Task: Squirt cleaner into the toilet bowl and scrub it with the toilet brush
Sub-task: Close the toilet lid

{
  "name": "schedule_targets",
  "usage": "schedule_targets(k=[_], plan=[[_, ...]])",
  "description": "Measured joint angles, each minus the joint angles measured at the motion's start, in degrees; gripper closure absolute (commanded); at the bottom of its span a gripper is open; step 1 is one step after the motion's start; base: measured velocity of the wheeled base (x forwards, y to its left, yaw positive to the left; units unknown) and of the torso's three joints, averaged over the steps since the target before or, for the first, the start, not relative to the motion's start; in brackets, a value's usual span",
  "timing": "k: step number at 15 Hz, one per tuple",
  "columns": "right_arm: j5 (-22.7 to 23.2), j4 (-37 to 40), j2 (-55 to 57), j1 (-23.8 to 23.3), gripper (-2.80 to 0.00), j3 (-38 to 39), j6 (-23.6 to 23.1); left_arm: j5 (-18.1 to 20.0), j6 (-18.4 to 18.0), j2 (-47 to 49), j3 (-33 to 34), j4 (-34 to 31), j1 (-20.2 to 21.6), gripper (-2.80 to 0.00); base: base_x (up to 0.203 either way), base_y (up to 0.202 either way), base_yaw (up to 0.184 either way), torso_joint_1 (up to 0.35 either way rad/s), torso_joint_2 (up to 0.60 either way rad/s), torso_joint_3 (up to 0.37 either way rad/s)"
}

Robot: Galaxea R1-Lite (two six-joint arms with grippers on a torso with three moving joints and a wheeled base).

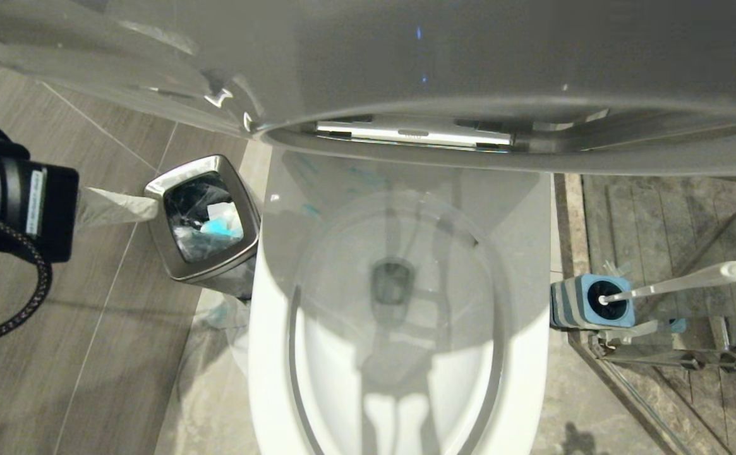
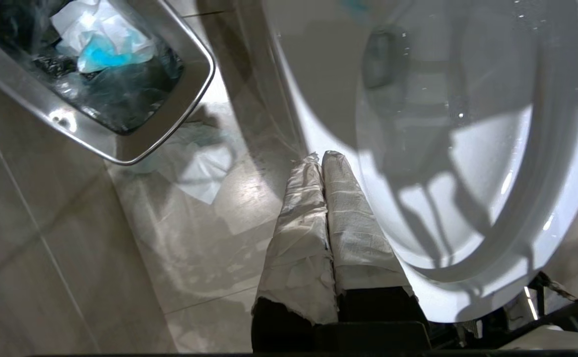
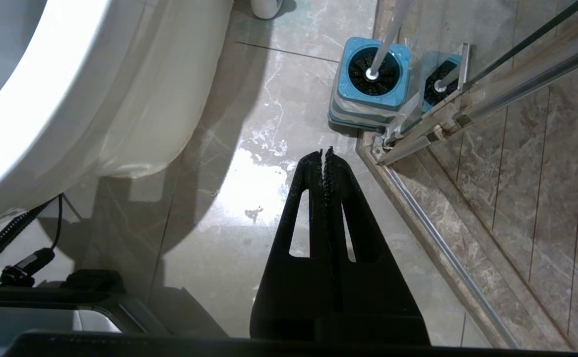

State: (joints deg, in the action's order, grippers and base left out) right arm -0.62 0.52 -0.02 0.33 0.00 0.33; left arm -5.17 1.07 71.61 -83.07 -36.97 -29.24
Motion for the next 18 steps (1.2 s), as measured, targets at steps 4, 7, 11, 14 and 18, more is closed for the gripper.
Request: schedule_targets(k=[4,7,11,14,18], plan=[[0.00,0.00,0.00,0.00,0.00,0.00,0.02,8.11,4.47,-0.01,-0.42,-0.07,-0.24,0.00,0.000,0.000,0.000,0.000,0.00,0.000],[-0.01,0.00,0.00,0.00,0.00,0.00,0.00,17.51,13.43,-0.15,-0.93,2.31,-0.05,0.00,0.000,0.000,0.000,0.000,0.00,0.000],[0.00,0.00,0.00,-0.02,0.00,0.00,0.02,19.13,19.65,0.02,-1.19,7.16,0.03,0.00,0.000,0.000,0.000,0.000,0.00,0.000],[-0.01,0.00,0.00,-0.02,0.00,0.00,0.02,18.99,21.05,0.24,-1.19,10.00,0.06,0.00,0.000,0.000,0.000,0.000,0.00,0.000],[0.02,0.00,0.00,-0.02,0.00,0.00,0.00,18.86,21.30,0.57,-1.19,10.98,0.06,0.00,0.000,0.000,0.000,0.000,0.00,0.000]])
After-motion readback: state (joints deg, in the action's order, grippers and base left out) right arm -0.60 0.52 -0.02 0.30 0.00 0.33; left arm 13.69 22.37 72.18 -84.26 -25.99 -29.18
